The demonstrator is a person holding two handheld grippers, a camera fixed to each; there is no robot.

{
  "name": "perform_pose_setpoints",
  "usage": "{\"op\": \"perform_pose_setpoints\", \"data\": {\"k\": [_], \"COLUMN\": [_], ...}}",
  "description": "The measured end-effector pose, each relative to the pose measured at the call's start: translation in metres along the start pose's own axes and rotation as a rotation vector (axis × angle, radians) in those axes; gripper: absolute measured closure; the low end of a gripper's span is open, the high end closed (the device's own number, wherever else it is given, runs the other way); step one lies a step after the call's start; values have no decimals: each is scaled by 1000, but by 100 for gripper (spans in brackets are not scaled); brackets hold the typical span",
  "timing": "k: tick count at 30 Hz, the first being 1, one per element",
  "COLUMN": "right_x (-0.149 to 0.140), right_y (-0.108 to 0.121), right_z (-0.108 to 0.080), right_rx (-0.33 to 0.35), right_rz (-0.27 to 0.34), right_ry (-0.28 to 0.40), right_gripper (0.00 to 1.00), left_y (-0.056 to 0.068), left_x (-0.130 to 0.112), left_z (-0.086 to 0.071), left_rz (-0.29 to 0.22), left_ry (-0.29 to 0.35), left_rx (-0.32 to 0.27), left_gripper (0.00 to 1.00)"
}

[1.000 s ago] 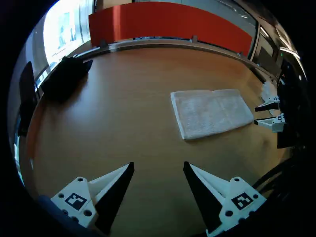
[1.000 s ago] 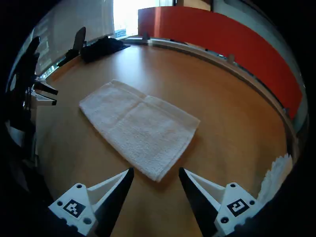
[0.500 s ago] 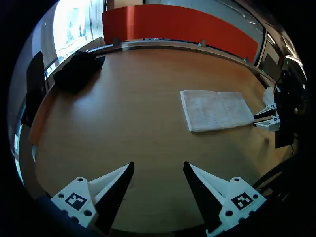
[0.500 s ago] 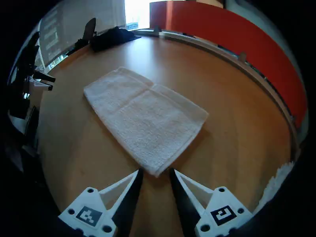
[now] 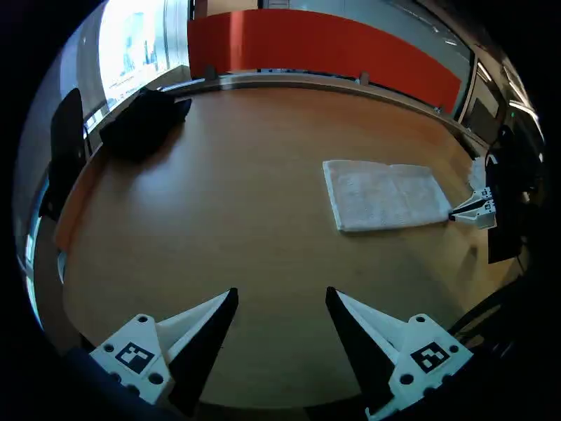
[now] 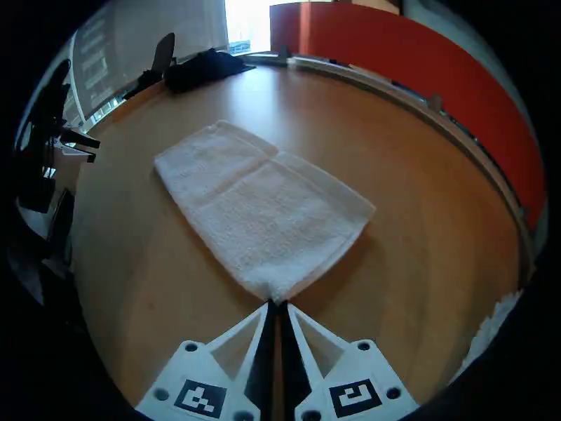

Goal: Fold towel

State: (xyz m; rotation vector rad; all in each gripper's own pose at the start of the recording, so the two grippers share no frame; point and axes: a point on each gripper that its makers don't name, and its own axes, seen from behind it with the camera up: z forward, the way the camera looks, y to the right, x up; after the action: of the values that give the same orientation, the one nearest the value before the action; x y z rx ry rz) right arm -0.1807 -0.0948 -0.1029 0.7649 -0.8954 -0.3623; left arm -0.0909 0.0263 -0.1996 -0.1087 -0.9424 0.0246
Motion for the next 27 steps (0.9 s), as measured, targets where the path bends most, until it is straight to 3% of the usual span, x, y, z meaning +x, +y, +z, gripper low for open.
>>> {"op": "perform_pose_setpoints", "data": {"k": [11,27], "right_x": [19,31], "right_y": [4,29], "right_z": [-24,-82], "right_rx": [-42,-131], "right_rz": [9,-15], "right_ry": [37,78], "right_gripper": [96,96], "left_y": [1,4], "left_x": [8,9], "left_z": [-2,-7], "left_rz": [-7,-28], "left_ry": [15,15], "left_rx": [-3,-21], "left_gripper": [7,7]}}
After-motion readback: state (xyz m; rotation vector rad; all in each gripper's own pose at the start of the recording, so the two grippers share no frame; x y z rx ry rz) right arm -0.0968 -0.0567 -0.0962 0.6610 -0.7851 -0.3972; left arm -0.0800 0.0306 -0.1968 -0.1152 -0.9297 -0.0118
